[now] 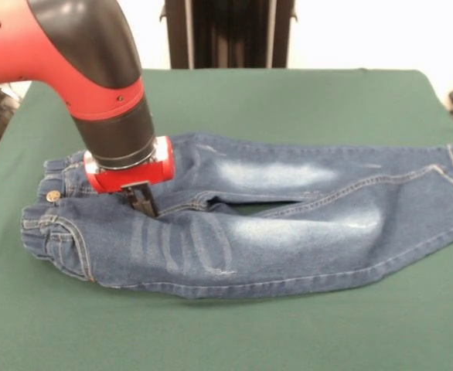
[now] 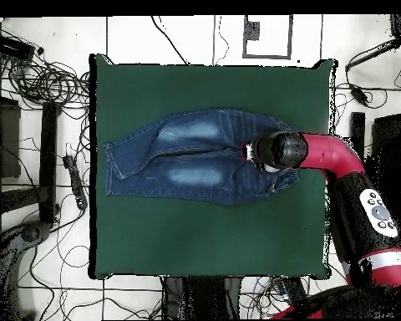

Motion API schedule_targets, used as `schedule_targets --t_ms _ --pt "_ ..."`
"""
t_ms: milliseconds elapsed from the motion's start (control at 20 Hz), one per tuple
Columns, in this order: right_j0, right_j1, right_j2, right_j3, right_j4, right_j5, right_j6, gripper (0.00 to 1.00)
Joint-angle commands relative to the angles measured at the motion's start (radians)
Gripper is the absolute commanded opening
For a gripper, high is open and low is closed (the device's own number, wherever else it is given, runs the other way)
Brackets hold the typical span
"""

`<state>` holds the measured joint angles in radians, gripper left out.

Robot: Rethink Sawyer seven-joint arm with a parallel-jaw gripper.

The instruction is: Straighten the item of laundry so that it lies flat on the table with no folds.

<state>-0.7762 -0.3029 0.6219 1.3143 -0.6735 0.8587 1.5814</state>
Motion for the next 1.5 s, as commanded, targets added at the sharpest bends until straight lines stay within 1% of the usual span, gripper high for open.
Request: schedule_targets --t_ms 50,350,450,550,800,1000,1100,1250,1500 --pt "-0.028 0.105 -0.202 -0.061 -0.274 0.003 -0.281 0.0" --pt "-0.029 0.068 -0.211 -0.03 -0.281 0.013 -0.264 0.0" --pt "-0.038 0.049 -0.206 -0.009 -0.289 -0.011 -0.265 0.0" --pt "-0.063 0.046 -0.184 0.0 -0.277 0.003 -0.316 0.0" --pt "-0.108 0.057 -0.153 -0.026 -0.265 0.035 -0.408 0.0" --pt "-0.126 0.064 -0.141 -0.052 -0.264 0.056 -0.457 0.0" --pt "-0.132 0.071 -0.137 -0.057 -0.259 0.06 -0.464 0.0" --pt "-0.133 0.079 -0.139 -0.041 -0.242 0.055 -0.437 0.0" --pt "-0.11 0.083 -0.145 0.032 -0.214 -0.001 -0.322 0.0"
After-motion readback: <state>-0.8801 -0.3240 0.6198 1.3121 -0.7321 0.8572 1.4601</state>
